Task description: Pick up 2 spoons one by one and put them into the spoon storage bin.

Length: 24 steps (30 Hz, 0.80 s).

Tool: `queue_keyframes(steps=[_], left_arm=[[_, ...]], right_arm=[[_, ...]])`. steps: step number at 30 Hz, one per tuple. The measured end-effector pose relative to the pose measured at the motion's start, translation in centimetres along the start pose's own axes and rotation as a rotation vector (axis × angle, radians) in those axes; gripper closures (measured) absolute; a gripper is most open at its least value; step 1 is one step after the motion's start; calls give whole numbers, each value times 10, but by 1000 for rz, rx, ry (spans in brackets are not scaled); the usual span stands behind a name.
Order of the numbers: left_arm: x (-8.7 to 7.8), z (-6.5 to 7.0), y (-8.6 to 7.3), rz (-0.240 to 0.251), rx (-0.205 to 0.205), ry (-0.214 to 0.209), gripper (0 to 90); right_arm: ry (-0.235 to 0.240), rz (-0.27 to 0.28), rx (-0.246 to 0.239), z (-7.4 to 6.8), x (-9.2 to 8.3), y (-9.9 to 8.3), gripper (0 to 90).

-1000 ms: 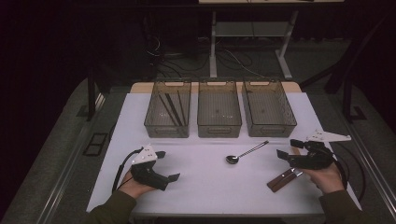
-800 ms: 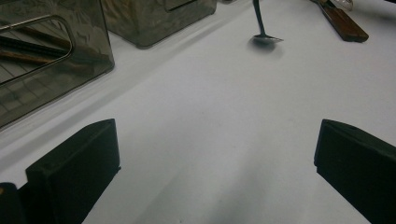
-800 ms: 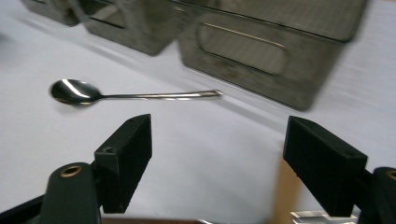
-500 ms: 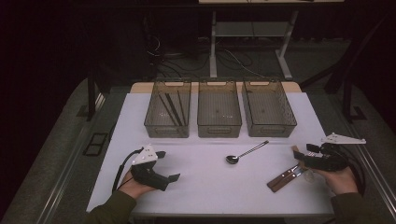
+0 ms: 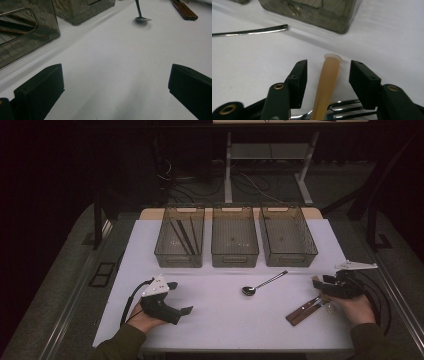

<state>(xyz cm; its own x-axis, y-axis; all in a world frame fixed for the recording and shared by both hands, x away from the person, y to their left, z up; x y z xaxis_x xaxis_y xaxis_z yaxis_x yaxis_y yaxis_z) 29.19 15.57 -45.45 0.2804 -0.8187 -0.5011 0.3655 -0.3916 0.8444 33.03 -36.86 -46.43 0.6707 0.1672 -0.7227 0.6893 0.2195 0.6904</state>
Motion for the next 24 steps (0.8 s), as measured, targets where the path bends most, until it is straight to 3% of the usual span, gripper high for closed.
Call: queue_keyframes(steps=[14,24], left_arm=[[1,0,-1,-4,2,-1,0],[1,0,-1,-8,3,-1,0]], right_arm=[[-61,-50,-63,-6,9,-1,613],[-80,-56,-40,-8,9,0,702]])
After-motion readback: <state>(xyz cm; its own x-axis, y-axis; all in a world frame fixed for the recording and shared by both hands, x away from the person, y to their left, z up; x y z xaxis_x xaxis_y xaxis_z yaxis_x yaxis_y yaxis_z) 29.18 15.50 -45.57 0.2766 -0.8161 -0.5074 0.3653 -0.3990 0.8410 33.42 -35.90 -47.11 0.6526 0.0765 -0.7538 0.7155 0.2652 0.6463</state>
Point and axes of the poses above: each handheld gripper's, and its own axes: x roughly forward along the jaws, y roughly out of its top, z roughly to its right, the point moved 3 cm from there along x, roughly forward along the jaws, and after that the axes turned 10 degrees about -y, right-handed, at the moved point
